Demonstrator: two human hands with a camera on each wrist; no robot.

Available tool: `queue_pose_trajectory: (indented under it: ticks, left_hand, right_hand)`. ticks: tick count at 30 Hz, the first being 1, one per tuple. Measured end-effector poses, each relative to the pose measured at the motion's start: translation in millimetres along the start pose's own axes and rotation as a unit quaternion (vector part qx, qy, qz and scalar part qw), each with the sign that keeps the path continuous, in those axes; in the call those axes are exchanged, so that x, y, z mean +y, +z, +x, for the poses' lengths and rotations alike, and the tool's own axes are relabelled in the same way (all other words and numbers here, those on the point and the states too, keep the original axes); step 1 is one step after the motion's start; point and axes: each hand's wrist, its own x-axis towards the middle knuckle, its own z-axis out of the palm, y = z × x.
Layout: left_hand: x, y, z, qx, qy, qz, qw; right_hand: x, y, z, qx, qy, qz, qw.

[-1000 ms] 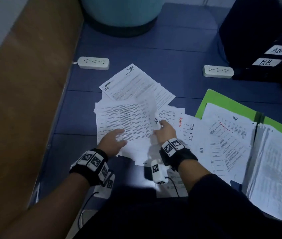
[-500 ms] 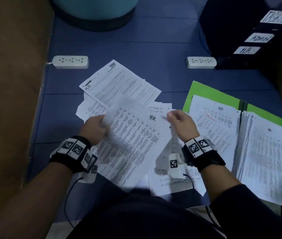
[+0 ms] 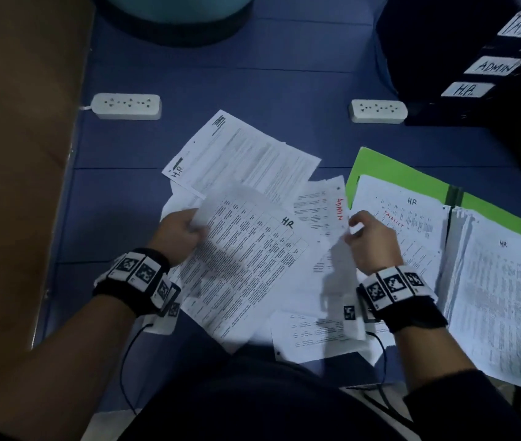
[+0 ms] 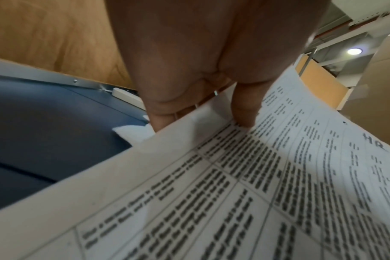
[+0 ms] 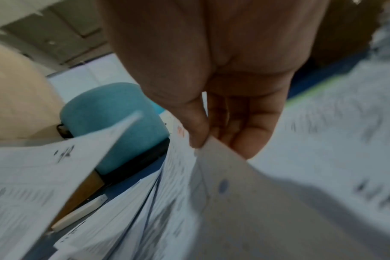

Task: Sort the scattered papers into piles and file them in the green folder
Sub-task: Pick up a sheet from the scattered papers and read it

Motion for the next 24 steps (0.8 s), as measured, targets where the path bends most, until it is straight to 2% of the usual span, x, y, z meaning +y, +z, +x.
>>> queue_pose_trajectory:
  ticks: [3, 5, 8, 11, 15, 19, 21, 24]
  left_hand:
    - [6, 10, 10, -0.010, 0.009, 0.040, 0.999]
    - [11, 16, 14, -0.033, 0.030, 0.074, 0.996]
    - [14, 26, 20, -0.072, 0.052, 0.089, 0.992]
    - [16, 35, 20, -0.095, 0.013, 0.079, 0.992]
    - [6, 30, 20, -0.054, 0.012, 0.059, 0.997]
    - [-24, 14, 15, 0.006, -0.060, -0.075, 0.995]
    - [-37, 6, 10, 0.036, -0.094, -0.120, 0.988]
    - [-52, -4, -1, 0.065, -0.128, -0.195, 0.970]
  right_hand:
    - [6, -8, 1, -0.069, 0.020, -0.098, 0.993]
    - [2, -11, 3, -0.100, 0.016, -0.116, 0.988]
    - [-16, -14, 12, -0.065, 0.004, -0.087, 0.994]
    - [-39, -9, 35, -0.036, -0.022, -0.081, 0.996]
    - [-75, 2, 78, -0.012, -0.057, -0.120, 0.991]
    - [-101, 21, 124, -0.069, -0.089, -0.134, 0.985]
    - [-107, 33, 141, -0.095, -0.085, -0.125, 0.984]
    - [-106, 52, 154, -0.095, -0.052, -0.129, 0.986]
